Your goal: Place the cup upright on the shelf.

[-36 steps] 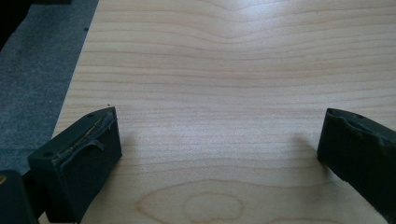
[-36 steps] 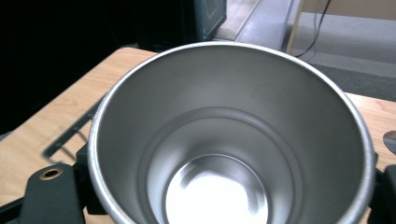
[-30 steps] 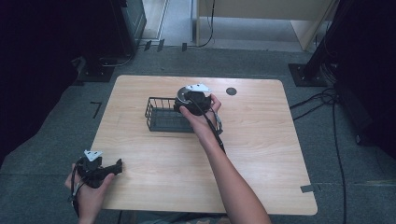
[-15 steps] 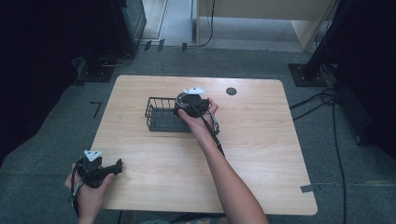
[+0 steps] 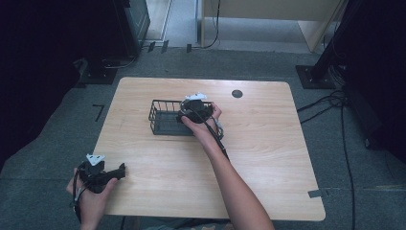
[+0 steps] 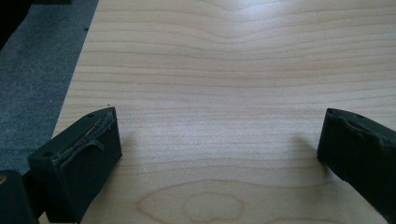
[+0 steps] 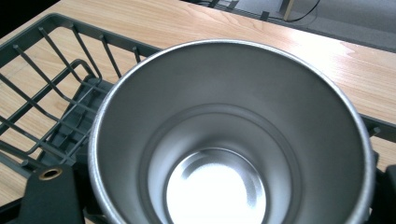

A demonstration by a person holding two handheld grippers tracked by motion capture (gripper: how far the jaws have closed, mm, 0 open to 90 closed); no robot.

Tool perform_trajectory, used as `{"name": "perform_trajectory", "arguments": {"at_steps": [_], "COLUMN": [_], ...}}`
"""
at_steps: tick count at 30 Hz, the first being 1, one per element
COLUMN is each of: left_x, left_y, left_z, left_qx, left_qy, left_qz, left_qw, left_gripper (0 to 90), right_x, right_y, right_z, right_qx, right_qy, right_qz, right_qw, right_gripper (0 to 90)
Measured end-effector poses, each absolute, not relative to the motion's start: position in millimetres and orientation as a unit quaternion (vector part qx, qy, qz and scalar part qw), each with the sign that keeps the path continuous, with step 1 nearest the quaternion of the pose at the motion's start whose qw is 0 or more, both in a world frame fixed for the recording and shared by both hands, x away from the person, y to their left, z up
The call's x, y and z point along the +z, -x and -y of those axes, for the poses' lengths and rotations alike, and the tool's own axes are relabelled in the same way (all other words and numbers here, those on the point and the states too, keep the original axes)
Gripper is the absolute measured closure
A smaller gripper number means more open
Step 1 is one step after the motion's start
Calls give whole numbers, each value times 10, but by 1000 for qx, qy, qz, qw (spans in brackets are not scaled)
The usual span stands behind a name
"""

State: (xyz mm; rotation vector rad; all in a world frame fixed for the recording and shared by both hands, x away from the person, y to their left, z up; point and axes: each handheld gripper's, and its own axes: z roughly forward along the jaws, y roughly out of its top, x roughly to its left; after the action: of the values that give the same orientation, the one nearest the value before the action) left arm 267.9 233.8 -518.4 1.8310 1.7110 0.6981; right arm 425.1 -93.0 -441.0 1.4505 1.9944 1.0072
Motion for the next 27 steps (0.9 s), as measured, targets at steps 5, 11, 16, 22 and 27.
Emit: {"name": "perform_trajectory", "arguments": {"at_steps": [5, 11, 16, 22, 27], "left_x": [-5184, -5184, -5184, -5184, -5184], "left_y": [-2679, -2679, -2679, -2679, -2679], "left_z": [-2338, -2338, -2338, -2338, -2337], "left_qx": [259, 259, 259, 259, 259], "left_qy": [-678, -678, -678, -678, -678], "left_qz": [-634, -634, -634, -634, -634], "left_qw": [267, 267, 267, 267, 267], "left_gripper": [0, 0, 0, 0, 0], "right_x": [-4374, -4290, -4171, -4042, -4006], "right_y": [-4231, -4194, -4129, -3959, -3819], "right_z": [954, 1016, 1119, 1282, 1440], "right_qx": [373, 384, 395, 407, 412], "right_qy": [-527, -520, -515, -507, -506], "right_qz": [-727, -727, -726, -722, -719], "right_qw": [234, 231, 227, 235, 241], "right_gripper": [127, 77, 16, 14, 14]}}
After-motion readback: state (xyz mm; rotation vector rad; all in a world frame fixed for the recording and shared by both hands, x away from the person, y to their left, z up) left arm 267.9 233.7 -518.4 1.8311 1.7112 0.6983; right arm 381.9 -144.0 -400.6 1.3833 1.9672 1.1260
